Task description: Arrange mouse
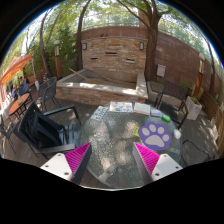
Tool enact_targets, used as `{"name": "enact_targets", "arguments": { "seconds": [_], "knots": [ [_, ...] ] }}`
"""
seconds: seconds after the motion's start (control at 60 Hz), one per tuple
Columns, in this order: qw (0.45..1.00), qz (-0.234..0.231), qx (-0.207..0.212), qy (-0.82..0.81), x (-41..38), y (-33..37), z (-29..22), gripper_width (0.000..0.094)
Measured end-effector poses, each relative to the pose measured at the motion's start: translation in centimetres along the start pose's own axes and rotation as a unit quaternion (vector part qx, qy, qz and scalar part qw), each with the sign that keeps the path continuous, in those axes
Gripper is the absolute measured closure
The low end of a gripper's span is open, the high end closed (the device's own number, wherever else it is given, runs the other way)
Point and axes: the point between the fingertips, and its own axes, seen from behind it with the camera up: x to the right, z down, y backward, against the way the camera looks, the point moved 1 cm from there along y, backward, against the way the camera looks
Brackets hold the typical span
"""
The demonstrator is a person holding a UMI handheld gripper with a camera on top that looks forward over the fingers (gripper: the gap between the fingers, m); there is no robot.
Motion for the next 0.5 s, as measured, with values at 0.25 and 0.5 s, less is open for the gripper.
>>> {"name": "enact_targets", "arguments": {
  "seconds": [0.25,0.5],
  "knots": [
    [0.998,0.031,-0.047,-0.027,7.0,-2.1,5.6,0.0084],
    [0.990,0.085,-0.086,-0.068,21.5,-7.2,13.1,0.0092]
  ]
}}
